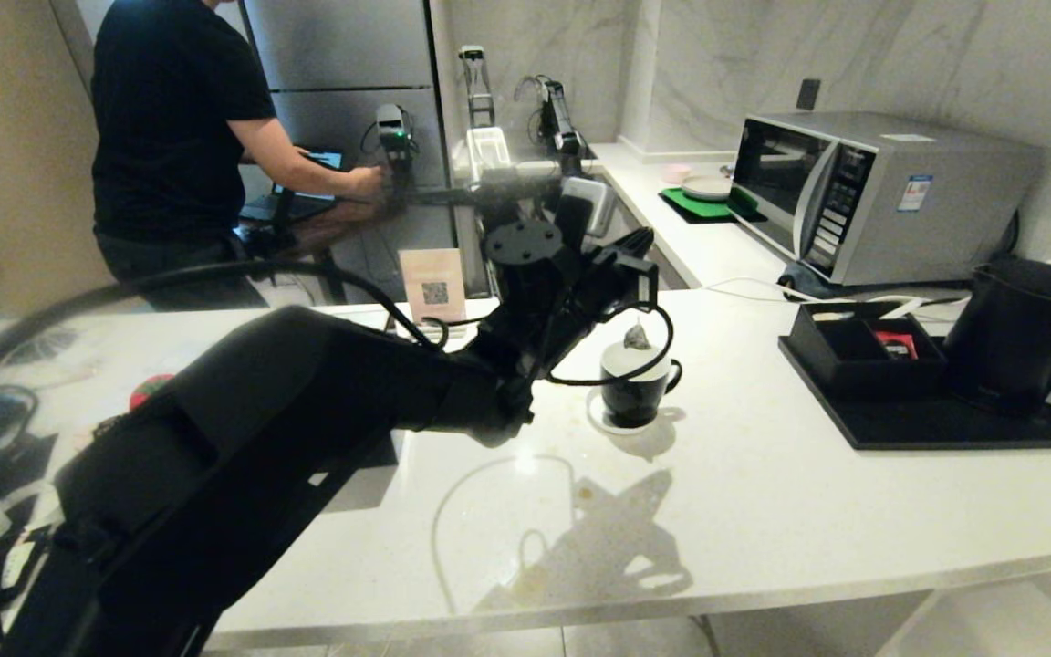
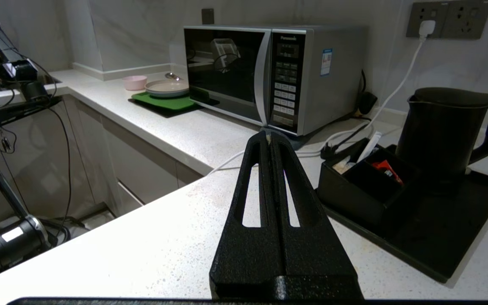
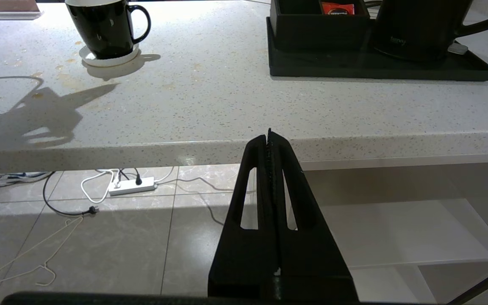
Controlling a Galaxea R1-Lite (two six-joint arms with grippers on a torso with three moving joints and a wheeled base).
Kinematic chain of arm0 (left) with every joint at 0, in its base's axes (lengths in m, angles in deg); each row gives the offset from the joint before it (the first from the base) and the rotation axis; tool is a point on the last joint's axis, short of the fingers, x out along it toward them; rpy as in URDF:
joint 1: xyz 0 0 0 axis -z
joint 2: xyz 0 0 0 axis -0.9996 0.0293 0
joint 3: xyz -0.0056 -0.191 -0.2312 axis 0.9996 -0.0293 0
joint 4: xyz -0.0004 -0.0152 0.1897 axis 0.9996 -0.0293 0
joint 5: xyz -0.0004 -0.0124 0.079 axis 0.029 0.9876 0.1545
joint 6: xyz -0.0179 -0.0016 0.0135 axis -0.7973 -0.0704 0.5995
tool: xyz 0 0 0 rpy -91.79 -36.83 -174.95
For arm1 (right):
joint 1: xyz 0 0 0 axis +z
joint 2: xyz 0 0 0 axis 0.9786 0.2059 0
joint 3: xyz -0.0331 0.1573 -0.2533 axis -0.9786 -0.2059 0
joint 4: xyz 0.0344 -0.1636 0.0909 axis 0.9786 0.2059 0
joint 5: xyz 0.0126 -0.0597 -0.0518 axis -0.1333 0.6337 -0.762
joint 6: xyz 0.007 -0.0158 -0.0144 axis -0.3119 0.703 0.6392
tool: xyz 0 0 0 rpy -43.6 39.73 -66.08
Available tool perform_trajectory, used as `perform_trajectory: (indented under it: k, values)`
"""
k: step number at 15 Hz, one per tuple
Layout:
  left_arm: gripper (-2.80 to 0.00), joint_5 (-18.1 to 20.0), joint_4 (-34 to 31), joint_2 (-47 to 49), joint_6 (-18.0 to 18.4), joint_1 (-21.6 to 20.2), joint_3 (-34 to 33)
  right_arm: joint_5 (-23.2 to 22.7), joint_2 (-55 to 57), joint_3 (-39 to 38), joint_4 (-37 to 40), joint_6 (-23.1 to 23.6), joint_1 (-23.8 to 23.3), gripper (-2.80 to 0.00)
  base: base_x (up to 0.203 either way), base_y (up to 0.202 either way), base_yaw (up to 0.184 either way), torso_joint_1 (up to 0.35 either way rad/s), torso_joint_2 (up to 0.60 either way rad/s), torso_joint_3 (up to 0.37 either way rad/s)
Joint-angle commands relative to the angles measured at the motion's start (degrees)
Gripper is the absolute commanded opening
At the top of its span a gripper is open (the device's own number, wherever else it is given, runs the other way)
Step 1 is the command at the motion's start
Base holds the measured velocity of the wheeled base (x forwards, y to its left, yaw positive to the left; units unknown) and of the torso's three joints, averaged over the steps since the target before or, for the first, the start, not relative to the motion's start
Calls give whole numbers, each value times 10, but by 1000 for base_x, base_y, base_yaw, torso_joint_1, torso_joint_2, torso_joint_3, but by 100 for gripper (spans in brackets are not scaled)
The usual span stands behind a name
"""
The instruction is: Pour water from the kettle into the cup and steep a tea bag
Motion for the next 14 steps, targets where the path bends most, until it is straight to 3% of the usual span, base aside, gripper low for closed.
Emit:
perform_trajectory:
  k: [1, 14]
  values:
    - [-280, 0, 5, 8, 0, 0, -3, 0, 1, 0, 0, 0, 0, -280, 0, 0, 0, 0, 0, 0]
    - [-280, -1, 10, 90, 0, 0, -5, 0, 1, 0, 0, 0, 0, -280, 0, 0, 0, 0, 0, 0]
